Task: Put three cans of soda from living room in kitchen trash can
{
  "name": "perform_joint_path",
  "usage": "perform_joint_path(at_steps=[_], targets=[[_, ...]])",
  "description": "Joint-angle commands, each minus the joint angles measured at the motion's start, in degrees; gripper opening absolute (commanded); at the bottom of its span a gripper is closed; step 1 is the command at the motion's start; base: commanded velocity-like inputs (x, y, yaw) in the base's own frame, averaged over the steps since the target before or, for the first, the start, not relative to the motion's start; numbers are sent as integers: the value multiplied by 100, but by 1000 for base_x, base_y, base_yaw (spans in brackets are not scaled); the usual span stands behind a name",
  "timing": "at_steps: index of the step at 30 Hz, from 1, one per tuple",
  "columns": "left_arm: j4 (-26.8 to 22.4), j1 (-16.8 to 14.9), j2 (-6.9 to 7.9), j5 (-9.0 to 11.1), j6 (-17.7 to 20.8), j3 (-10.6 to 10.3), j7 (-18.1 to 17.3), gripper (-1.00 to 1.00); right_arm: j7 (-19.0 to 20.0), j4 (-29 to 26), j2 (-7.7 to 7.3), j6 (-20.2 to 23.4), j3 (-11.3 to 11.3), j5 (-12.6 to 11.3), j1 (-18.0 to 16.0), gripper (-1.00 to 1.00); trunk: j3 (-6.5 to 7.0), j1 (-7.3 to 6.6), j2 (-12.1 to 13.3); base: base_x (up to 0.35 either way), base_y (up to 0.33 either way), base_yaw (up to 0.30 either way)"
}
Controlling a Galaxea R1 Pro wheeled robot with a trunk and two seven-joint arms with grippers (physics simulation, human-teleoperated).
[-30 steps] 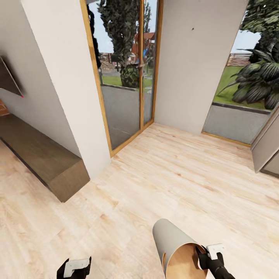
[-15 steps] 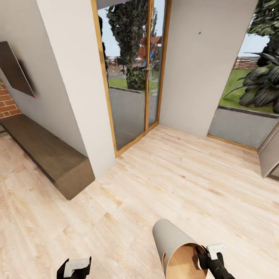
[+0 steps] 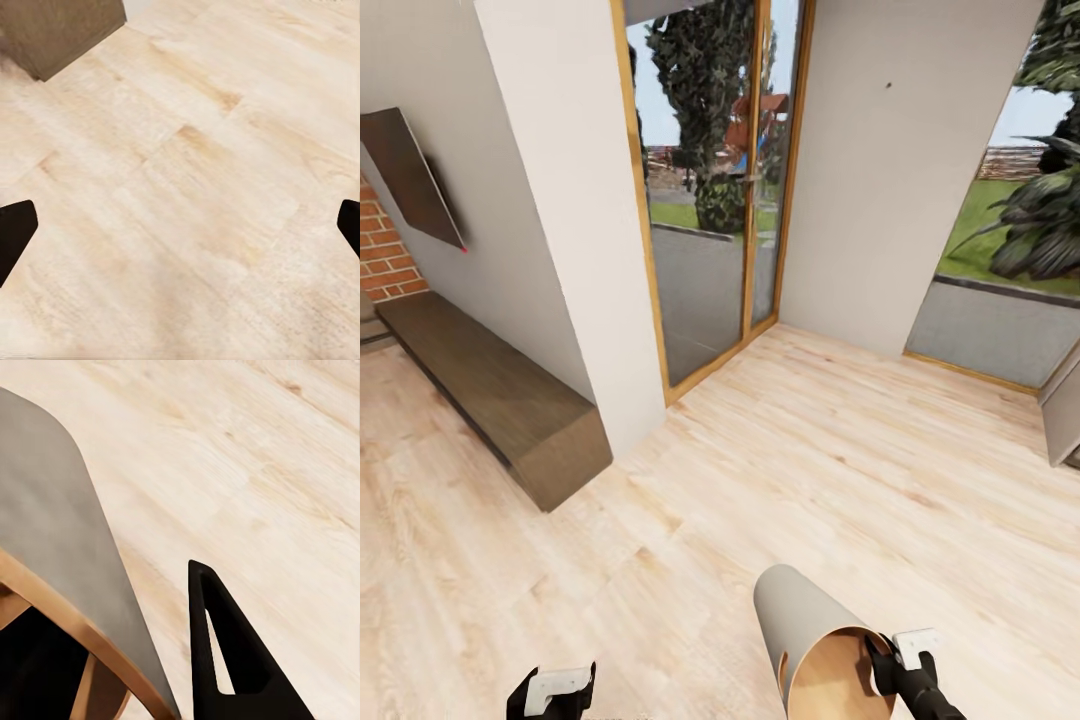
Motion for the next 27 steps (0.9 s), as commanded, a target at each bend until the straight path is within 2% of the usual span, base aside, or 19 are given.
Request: perform_joint_path(at_steps=[1,27], targets=[[1,0,-1,0,0,0,0,100,33,-10,2,0,-17,-11,-3,-100,1,0,0,0,0,224],[2,0,-2,0,0,0,0,100,34,-6,4,0,-16,-12,-3,-100,2,0,0,0,0,253]])
